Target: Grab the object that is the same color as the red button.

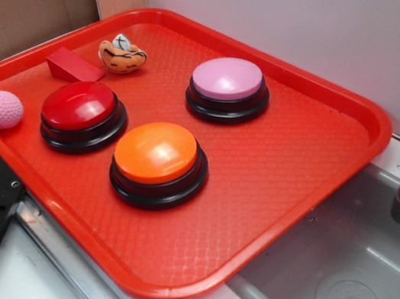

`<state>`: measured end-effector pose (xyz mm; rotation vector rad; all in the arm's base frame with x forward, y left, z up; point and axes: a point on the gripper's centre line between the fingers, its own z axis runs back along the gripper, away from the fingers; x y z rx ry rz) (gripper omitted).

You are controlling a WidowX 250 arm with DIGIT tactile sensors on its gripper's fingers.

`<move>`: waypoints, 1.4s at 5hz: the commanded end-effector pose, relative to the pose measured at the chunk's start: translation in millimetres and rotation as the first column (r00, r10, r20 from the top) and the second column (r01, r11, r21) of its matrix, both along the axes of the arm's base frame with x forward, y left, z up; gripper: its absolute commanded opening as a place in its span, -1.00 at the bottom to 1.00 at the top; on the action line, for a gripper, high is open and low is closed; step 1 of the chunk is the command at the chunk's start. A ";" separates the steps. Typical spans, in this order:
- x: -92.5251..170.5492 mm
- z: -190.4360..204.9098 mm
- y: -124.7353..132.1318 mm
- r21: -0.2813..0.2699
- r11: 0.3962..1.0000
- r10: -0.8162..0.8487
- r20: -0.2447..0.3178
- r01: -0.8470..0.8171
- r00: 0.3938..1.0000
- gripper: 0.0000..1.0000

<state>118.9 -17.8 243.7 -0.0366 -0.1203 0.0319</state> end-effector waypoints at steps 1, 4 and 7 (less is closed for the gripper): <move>0.0 0.0 0.0 0.000 1.000 0.000 0.000 0.000 1.000 1.00; 22.1 -46.6 57.2 -0.079 0.733 0.680 0.108 -0.676 0.725 1.00; 52.3 -112.4 119.5 -0.064 0.081 0.966 0.251 -0.995 0.062 1.00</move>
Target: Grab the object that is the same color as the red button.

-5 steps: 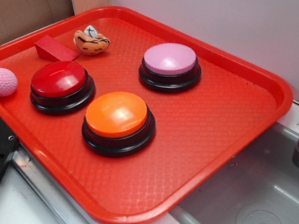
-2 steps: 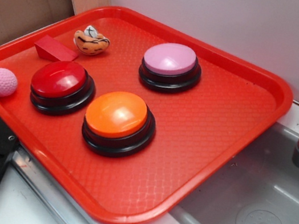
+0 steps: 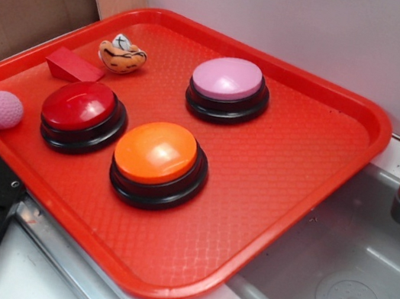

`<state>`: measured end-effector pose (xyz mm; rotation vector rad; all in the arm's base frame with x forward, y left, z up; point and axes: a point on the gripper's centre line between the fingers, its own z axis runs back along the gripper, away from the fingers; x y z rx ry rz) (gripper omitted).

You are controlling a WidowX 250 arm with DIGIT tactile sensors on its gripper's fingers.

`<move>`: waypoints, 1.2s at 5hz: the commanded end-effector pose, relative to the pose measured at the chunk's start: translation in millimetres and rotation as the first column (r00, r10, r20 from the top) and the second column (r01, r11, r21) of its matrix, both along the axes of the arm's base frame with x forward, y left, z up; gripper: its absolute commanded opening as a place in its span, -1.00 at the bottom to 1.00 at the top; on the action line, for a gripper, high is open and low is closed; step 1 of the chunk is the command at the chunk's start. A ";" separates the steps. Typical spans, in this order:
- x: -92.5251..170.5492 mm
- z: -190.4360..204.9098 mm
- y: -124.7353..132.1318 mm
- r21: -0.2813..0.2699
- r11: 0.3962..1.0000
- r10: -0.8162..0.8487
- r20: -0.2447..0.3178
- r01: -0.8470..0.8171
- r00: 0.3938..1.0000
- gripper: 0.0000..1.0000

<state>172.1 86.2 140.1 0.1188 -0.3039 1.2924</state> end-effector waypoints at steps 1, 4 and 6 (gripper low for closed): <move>3.8 -27.4 24.2 0.114 0.880 0.452 0.096 -0.461 0.887 1.00; 14.9 -88.1 47.7 0.147 0.771 0.606 0.133 -0.620 0.785 1.00; 24.8 -114.5 49.5 0.013 0.874 0.480 0.144 -0.486 0.866 1.00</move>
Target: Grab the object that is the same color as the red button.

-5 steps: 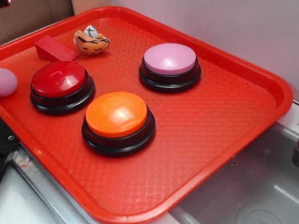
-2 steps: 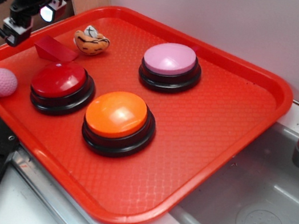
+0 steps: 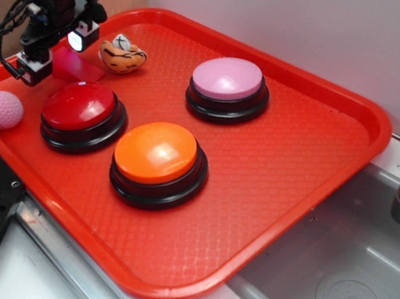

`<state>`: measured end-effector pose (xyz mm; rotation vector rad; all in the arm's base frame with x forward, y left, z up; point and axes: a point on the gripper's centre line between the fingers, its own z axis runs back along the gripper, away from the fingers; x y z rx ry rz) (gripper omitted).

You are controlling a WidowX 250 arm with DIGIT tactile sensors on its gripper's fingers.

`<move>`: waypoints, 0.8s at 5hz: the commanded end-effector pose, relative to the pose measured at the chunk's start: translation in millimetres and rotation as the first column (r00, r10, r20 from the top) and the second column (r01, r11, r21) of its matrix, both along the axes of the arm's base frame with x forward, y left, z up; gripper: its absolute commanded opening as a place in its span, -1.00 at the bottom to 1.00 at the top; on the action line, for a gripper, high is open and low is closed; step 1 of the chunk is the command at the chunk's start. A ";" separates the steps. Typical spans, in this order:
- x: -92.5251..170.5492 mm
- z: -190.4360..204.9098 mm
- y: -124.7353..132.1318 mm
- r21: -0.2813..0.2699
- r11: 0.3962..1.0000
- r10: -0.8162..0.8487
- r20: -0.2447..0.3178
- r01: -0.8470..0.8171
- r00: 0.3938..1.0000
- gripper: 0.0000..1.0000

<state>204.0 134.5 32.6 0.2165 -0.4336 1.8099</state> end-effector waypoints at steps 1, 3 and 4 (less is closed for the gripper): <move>-4.3 -10.5 2.3 -0.027 0.999 -0.037 0.038 0.038 0.999 1.00; -2.1 -5.9 5.5 -0.004 0.996 -0.091 0.007 0.091 0.996 -1.00; -2.8 7.4 9.7 0.011 0.991 -0.132 0.003 0.132 0.991 -1.00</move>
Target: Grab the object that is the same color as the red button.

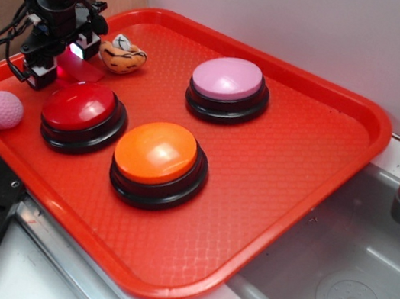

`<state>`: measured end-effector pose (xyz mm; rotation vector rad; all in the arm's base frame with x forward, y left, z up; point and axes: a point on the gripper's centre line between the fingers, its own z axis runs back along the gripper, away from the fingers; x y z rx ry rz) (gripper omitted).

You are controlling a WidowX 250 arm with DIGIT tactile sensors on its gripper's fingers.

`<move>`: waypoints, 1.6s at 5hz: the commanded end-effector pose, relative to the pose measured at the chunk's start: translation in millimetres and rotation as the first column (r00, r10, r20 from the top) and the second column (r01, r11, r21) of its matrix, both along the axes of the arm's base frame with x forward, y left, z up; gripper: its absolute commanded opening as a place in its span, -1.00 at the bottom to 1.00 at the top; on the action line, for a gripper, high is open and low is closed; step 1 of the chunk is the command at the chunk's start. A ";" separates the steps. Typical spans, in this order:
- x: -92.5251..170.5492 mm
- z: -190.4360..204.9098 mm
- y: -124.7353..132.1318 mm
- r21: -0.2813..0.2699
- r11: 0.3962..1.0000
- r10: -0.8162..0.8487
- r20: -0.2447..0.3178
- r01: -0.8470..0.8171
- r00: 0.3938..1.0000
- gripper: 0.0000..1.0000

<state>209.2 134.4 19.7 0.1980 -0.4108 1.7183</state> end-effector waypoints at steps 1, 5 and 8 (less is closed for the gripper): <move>-10.9 69.5 11.8 0.092 0.983 -0.164 0.054 0.159 0.985 -1.00; 39.2 196.7 -98.5 -0.046 0.396 -0.917 0.035 0.917 0.397 -1.00; 40.2 192.1 -109.9 -0.178 0.064 -0.998 -0.002 0.982 0.065 -1.00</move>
